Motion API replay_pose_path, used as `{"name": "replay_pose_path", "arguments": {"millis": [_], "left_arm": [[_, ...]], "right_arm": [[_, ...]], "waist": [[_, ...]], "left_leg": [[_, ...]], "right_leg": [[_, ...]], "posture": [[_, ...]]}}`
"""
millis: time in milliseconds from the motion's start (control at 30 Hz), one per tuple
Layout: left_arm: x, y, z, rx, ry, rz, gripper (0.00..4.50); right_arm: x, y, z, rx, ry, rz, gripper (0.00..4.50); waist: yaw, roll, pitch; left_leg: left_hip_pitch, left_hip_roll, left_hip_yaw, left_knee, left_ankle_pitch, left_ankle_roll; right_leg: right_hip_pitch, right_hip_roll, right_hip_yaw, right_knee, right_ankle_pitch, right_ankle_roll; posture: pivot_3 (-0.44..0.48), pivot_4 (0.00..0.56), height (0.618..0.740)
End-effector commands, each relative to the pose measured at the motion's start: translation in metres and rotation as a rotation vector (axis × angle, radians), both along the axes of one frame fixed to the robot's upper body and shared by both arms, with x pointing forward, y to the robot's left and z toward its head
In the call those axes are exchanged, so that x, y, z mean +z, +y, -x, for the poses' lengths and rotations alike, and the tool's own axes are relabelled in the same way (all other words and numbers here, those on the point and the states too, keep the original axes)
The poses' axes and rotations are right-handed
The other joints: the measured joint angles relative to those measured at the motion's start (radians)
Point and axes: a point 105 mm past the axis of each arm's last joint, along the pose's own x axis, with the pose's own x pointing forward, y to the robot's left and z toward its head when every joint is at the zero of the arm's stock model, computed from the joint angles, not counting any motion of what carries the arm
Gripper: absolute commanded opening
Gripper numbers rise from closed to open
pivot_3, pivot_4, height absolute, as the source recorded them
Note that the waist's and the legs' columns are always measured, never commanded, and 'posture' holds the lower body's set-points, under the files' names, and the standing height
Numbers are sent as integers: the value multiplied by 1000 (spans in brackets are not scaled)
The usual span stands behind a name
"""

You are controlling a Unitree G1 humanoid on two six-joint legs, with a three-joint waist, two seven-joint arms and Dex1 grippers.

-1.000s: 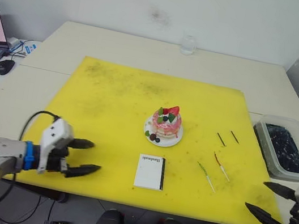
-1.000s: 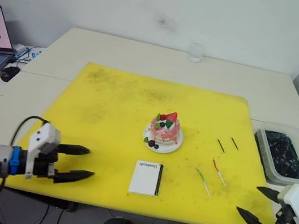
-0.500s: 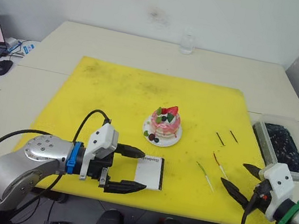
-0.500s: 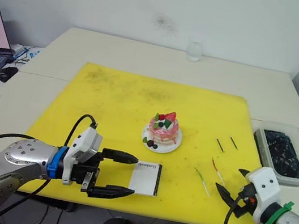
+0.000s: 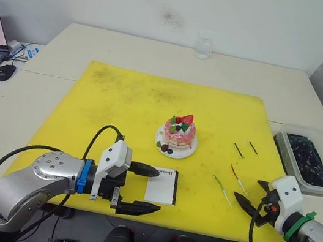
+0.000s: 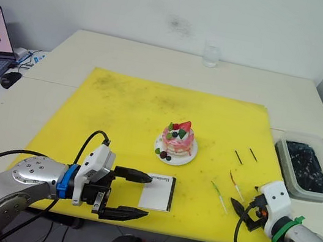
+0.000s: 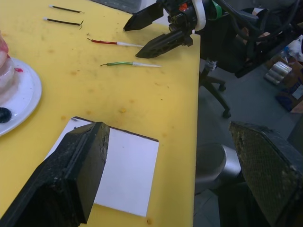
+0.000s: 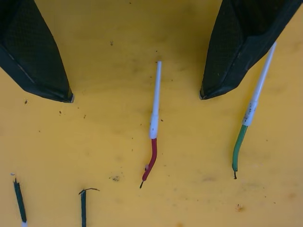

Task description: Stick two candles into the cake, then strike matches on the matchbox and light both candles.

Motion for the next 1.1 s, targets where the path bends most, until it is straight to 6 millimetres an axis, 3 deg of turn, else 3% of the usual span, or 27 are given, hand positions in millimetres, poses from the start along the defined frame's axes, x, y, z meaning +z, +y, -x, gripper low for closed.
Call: {"name": "replay_pose_path", "arguments": {"millis": [33,400,700,900,1100], "left_arm": [[7,-6,2,-25,-33,18,4500],[10,-9,1,-17,-28,25,4500],[4,-5,-13,83,33,24,4500],[15,-12,-25,125,93,118,4500],[68,-39,-33,78,273,459,4500]], "right_arm": [[0,1,0,-8,3,2,3877],[-3,2,6,-13,43,-20,40],[23,2,7,-3,-6,-119,40],[63,17,11,91,-64,-265,40],[120,70,5,309,-147,-545,40]], "waist": [[0,0,0],[0,0,0],[1,0,0],[1,0,0],[-2,-2,1]], "left_leg": [[0,0,0,0,0,0],[0,0,0,1,0,0],[0,0,0,0,0,0],[0,0,-1,1,0,0],[-1,-1,-1,2,0,0]], "right_leg": [[0,0,0,0,0,0],[1,0,0,0,0,0],[0,0,0,0,0,1],[1,0,0,0,2,3],[1,2,0,0,4,7]], "posture": [[0,150,740],[0,150,740],[0,150,740],[0,150,740],[0,150,740]]}}
